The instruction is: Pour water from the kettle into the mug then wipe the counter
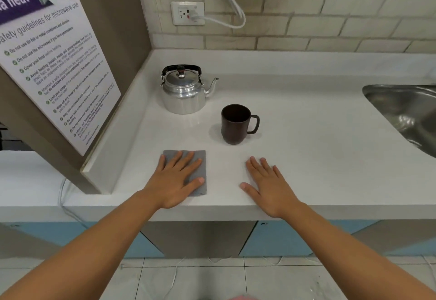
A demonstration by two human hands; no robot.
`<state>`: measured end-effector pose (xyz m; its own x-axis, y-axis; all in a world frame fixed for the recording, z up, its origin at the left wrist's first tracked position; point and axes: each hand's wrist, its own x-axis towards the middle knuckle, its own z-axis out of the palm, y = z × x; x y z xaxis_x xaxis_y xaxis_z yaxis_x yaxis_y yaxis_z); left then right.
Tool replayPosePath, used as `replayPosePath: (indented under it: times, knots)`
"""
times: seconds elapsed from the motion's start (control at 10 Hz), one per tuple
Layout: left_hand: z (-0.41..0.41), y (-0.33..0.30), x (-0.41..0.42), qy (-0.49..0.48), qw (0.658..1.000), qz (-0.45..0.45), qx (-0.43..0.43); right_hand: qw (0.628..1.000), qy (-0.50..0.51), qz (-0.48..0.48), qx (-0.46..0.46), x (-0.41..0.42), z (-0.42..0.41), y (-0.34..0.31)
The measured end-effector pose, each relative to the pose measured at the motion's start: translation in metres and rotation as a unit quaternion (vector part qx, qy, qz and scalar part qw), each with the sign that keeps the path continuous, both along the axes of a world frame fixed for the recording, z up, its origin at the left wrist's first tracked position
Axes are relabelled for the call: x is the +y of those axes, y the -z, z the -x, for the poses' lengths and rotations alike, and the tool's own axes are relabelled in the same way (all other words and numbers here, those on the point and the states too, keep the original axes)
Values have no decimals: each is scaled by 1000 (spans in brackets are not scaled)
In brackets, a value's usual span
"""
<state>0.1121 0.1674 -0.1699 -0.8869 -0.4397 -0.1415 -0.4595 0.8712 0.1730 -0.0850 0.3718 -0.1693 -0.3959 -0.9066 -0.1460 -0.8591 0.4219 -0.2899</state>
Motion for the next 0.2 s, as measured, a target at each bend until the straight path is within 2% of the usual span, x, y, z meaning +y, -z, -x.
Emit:
replayPosePath:
  times: [0.1,0.2]
  knots:
    - [19,-45,-14,-23,999,-15,-33,1000,1,-25,-3,-11,16,-26]
    - [46,-104,-29,-50,997,-52,1,999,42,18,-17,-24,43,-74]
